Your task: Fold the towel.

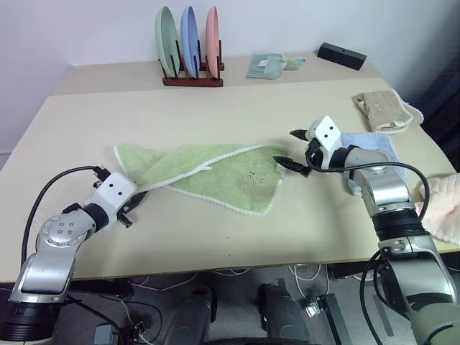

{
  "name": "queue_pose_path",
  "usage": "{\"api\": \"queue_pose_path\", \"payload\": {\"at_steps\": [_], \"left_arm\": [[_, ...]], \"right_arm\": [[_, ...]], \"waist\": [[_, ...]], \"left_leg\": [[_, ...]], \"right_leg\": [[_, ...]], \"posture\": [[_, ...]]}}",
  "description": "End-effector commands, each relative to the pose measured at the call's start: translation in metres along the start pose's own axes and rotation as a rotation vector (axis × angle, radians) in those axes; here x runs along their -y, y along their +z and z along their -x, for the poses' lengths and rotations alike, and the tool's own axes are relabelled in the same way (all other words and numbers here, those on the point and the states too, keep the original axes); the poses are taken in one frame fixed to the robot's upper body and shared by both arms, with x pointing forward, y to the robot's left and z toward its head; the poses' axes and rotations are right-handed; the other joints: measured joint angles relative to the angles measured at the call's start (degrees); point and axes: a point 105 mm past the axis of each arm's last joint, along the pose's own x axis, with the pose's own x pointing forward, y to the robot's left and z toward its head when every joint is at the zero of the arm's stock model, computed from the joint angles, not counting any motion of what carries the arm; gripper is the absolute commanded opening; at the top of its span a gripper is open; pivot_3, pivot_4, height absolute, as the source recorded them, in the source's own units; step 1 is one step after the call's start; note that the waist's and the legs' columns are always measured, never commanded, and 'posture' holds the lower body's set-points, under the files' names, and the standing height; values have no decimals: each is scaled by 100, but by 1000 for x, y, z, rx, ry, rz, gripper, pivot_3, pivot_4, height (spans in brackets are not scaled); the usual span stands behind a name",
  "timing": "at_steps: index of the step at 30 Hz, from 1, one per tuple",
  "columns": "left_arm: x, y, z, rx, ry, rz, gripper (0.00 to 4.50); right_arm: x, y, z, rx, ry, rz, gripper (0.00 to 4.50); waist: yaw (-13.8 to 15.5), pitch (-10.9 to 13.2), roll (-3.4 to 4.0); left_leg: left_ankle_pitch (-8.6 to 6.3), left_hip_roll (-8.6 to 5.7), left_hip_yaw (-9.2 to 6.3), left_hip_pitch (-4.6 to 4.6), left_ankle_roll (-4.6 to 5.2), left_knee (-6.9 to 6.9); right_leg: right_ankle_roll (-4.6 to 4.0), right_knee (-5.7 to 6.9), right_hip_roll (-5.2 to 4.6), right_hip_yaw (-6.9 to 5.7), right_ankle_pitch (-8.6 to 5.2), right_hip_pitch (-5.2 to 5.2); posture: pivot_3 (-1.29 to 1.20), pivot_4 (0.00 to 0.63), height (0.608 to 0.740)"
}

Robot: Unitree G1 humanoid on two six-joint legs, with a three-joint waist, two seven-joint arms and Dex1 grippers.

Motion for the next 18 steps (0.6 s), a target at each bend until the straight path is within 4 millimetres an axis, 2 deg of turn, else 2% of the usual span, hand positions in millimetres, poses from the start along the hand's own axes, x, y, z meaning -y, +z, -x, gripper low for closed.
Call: {"api": "queue_pose_path", "payload": {"at_steps": [1,6,9,11,12,18], "left_arm": [[-4,0,5,-25,14,-71,1958],[-6,-12,1,-59,14,-80,1958],[-10,-16,0,-63,17,-101,1200],[-14,-18,-1,-67,27,-115,262],[-16,-17,-2,-68,32,-126,60],[-23,-13,-1,-49,67,-142,60]], "right_arm": [[1,16,0,56,0,37,4500],[1,16,7,59,-12,30,4500],[0,16,10,59,-24,31,4500],[0,16,11,58,-30,31,4500],[1,15,12,52,-33,35,4500],[15,2,10,-47,-48,99,4500]], "waist": [[-5,0,0],[-3,0,1],[0,0,1],[1,0,1],[1,0,1],[-3,0,1]], "left_leg": [[0,0,0,0,0,0],[0,1,0,1,0,-3],[0,0,1,1,0,-2],[0,1,0,1,0,-2],[0,0,0,1,0,-2],[0,0,1,1,0,-1]], "right_leg": [[0,0,0,0,0,0],[0,0,1,0,0,0],[0,0,1,0,0,0],[0,0,1,0,0,0],[0,0,1,0,0,0],[0,0,0,0,0,0]], "posture": [[0,150,737],[0,150,737],[0,150,737],[0,150,737],[0,150,737],[0,150,737]]}}
